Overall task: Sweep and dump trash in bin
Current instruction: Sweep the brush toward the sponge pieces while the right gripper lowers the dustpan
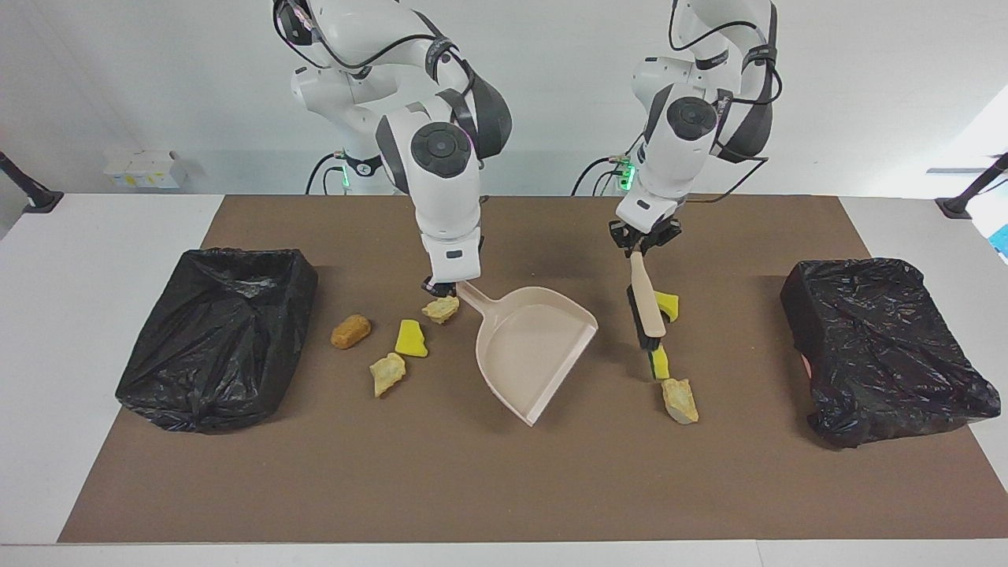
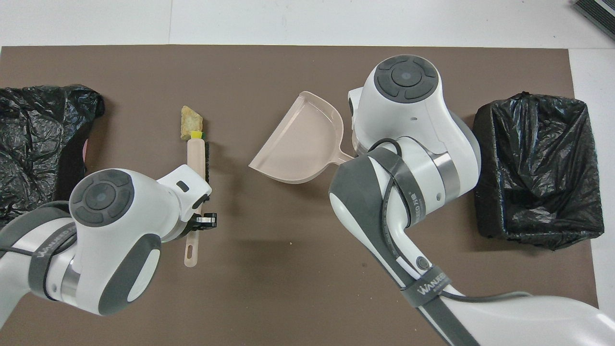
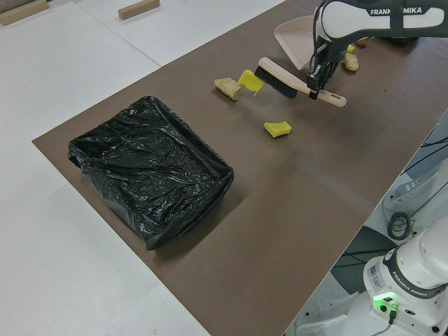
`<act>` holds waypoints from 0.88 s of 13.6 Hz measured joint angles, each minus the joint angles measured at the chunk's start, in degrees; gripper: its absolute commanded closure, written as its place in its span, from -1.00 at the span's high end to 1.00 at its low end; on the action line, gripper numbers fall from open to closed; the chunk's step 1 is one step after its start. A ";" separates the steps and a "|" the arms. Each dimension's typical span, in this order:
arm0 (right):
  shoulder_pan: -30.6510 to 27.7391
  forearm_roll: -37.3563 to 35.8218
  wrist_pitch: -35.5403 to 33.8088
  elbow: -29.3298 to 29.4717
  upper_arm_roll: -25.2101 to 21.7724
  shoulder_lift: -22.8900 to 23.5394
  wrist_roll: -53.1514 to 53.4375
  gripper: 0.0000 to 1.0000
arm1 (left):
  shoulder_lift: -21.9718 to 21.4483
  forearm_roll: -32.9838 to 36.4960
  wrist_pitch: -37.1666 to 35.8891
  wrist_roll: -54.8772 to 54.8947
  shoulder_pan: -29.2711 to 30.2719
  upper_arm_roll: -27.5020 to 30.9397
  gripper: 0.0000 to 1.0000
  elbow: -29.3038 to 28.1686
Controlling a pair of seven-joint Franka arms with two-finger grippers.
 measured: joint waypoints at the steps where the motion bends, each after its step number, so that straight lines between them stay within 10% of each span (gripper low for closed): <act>1: 0.21 -0.92 0.00 -1.52 0.01 -0.81 -2.41 -1.00 | 0.01 0.39 0.02 2.81 1.48 0.02 -1.00 0.01; 12: 0.77 -12.12 14.21 -24.28 -0.04 -10.86 -16.86 -1.00 | 12.83 2.65 9.48 24.42 10.70 0.10 -1.00 7.90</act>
